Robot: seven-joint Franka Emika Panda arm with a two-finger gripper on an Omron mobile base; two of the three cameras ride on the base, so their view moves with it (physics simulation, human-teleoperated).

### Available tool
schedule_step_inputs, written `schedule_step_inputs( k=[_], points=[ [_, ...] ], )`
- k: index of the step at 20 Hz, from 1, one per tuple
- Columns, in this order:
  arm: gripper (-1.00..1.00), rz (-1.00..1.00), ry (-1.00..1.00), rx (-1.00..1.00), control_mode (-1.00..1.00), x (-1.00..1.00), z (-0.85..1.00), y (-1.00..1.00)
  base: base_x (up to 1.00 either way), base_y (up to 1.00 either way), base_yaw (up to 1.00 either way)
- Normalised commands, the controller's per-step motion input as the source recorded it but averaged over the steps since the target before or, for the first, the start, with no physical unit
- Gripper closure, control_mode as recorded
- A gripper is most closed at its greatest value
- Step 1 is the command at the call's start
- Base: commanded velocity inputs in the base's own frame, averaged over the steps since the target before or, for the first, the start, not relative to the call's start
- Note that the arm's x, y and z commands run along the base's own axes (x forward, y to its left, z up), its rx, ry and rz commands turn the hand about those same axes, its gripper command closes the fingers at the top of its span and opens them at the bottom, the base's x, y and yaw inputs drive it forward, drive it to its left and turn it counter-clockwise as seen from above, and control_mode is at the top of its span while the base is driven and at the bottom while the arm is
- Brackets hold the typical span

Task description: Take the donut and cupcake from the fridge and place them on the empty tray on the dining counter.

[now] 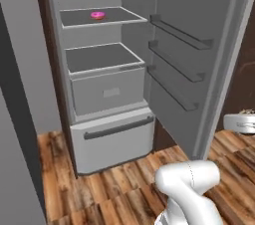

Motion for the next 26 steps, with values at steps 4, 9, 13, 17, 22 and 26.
schedule_step_inputs(
  k=[4, 9, 13, 17, 22, 26],
  points=[
    [1.0, 0.0, 0.0, 0.0, 1.0, 0.0, 0.0, 0.0, -0.66, 0.0, -0.45],
    [1.0, 0.0, 0.0, 0.0, 1.0, 0.0, 0.0, 0.0, -0.88, -0.11, -0.44],
    [1.0, 0.0, 0.0, 0.0, 1.0, 0.0, 0.0, 0.0, -0.82, -0.22, -0.48],
    [1.0, 0.0, 0.0, 0.0, 1.0, 0.0, 0.0, 0.0, -0.68, -0.27, -0.57],
    [1.0, 0.0, 0.0, 0.0, 1.0, 0.0, 0.0, 0.0, -0.54, -0.04, -0.54],
    [1.0, 0.0, 0.0, 0.0, 1.0, 0.0, 0.0, 0.0, -0.67, 0.0, -0.52]
  ],
)
